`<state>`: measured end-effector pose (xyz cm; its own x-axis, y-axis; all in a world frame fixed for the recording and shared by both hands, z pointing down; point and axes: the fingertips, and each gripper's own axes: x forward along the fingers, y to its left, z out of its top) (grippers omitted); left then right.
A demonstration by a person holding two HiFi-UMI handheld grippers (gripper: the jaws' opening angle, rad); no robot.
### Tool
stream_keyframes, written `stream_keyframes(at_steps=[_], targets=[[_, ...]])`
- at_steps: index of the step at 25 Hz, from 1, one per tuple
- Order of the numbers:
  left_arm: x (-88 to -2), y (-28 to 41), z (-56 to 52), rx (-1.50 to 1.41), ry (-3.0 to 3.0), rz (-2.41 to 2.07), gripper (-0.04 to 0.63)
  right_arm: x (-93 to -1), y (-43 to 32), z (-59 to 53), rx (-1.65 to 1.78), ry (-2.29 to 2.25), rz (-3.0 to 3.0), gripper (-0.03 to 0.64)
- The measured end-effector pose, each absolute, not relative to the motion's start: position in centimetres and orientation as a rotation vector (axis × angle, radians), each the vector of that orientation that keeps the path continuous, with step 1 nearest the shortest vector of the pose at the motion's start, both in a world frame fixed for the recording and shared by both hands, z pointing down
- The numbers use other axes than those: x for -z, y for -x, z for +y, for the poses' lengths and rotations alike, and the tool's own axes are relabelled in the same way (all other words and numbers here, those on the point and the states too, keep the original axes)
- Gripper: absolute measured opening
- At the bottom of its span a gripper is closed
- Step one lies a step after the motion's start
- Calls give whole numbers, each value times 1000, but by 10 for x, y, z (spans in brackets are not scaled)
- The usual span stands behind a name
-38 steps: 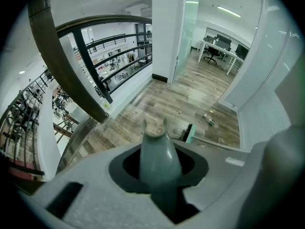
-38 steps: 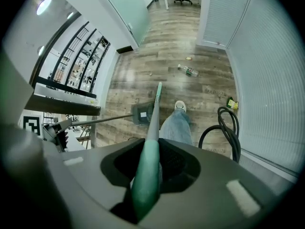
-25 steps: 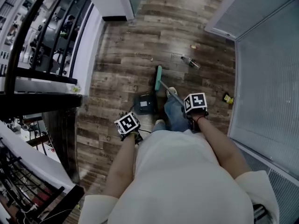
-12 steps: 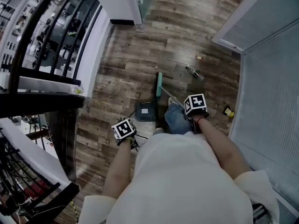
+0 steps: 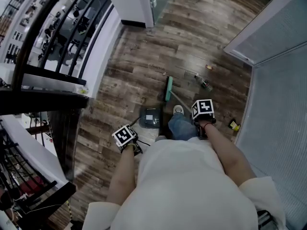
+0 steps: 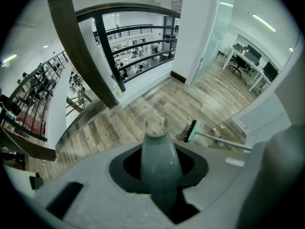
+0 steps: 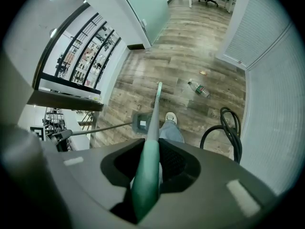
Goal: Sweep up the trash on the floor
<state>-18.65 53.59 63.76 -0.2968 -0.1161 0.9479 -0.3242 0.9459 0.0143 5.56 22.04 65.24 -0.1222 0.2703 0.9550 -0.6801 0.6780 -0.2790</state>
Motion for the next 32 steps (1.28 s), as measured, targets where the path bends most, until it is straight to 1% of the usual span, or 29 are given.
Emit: stream_keyframes(at_steps=[24,32], targets=[[-624,195,504,-32,-128,-1941,92,-646,-29,147,-797,-322,-1486,98],[-624,202,484,-25,-84,-1949,91,-646,-21,117,-768,-312,-1502,98]])
